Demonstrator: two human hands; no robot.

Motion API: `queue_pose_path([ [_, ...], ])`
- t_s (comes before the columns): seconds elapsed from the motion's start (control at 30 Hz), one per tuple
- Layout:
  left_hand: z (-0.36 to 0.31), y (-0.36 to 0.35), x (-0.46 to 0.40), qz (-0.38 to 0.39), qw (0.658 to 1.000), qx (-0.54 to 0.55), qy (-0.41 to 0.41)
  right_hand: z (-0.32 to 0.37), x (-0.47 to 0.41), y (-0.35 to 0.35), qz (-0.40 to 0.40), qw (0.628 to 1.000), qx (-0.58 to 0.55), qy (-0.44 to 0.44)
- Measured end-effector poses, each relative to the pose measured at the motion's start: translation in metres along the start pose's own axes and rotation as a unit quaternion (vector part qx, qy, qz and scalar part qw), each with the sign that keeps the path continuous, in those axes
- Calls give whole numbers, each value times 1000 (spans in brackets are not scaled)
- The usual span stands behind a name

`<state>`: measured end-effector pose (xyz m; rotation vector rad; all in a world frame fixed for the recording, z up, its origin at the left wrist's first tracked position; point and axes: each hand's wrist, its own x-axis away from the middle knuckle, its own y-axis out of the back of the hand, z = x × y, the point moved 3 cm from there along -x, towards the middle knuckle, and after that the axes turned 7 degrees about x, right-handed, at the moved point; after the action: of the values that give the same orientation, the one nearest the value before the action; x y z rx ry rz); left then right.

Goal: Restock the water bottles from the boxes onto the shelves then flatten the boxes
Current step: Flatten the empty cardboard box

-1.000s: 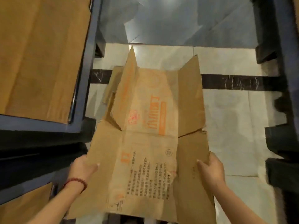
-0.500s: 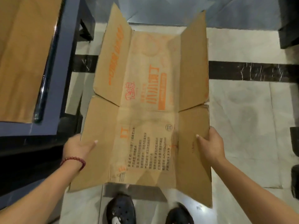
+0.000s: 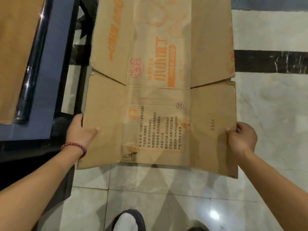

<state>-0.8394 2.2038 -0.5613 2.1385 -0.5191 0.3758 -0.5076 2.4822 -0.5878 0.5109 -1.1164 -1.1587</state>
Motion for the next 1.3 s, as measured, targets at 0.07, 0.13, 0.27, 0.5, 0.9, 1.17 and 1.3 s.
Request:
queue_pose_path([
  [0.07,5,-6,6,1,1000,12,-24,-1,-7,3,-40,999,-6,-18],
  [0.13,7,-12,4,-15,999,25,-33,-4,-14,3,-60,998,-3,-22],
  [0.27,4,-19,-23,-16,999,36,-37,-5,-29,3,-70,997,30,14],
  [0.5,0,-25,-48,0,986,-166,-5,-13,-40,-3,-45,996,81,5],
  [0.9,-92,30,89,57,993,-102,-13,64,95,94,66,991,76,93],
  [1.17,-249,170,221,155,988,-26,13,143,226,272,190,978,54,72],
  [1.3,-316,250,282,174,984,43,-1,177,290,367,198,979,1,54],
])
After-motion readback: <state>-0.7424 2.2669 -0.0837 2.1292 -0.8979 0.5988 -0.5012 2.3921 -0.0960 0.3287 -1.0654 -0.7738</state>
